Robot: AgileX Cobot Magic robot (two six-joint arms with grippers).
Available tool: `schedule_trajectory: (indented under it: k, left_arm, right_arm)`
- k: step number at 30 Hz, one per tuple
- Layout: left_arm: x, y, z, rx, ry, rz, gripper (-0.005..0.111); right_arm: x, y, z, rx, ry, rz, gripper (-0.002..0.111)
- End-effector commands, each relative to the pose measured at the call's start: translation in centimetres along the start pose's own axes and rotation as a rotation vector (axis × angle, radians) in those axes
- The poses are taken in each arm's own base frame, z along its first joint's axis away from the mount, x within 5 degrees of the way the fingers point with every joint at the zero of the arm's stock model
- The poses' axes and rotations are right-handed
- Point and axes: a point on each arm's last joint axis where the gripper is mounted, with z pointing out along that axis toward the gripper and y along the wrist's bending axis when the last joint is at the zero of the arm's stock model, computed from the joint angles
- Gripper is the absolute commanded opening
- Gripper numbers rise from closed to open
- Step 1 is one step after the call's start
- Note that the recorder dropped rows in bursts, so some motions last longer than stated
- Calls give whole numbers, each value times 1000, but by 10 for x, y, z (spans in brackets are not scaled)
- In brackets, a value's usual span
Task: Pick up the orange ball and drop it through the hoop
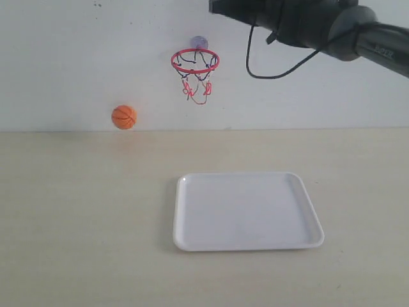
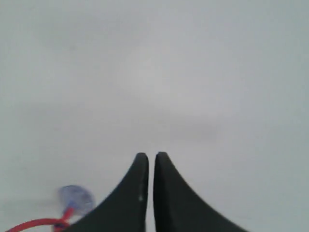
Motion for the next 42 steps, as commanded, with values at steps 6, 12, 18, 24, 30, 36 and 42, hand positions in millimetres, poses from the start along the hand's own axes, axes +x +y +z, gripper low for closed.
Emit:
schedule_trajectory:
  k: [6,12,18,24,30,36,42]
  left_arm:
    - [0,0,0,-1,-4,-5,4]
    - [0,0,0,-1,-4,-5,4]
    - [0,0,0,-1,-4,-5,4]
    - [0,0,0,-1,-4,-5,4]
    - [0,0,0,-1,-4,-5,4]
    - [0,0,0,-1,-4,-5,4]
    - [0,0,0,-1,-4,-5,4]
  right_arm:
    - [39,-39,-22,395,214,-175,0]
    - [71,-38,-44,337,321,-95,0]
    - [74,-34,-80,245,384,-70,0]
    - [84,-20,-123,33,451,-21,0]
    - [113,-7,-163,-155,560,57,0]
    - [150,-3,-190,-214,698,170,0]
    - [163,-4,-199,-218,746,183,0]
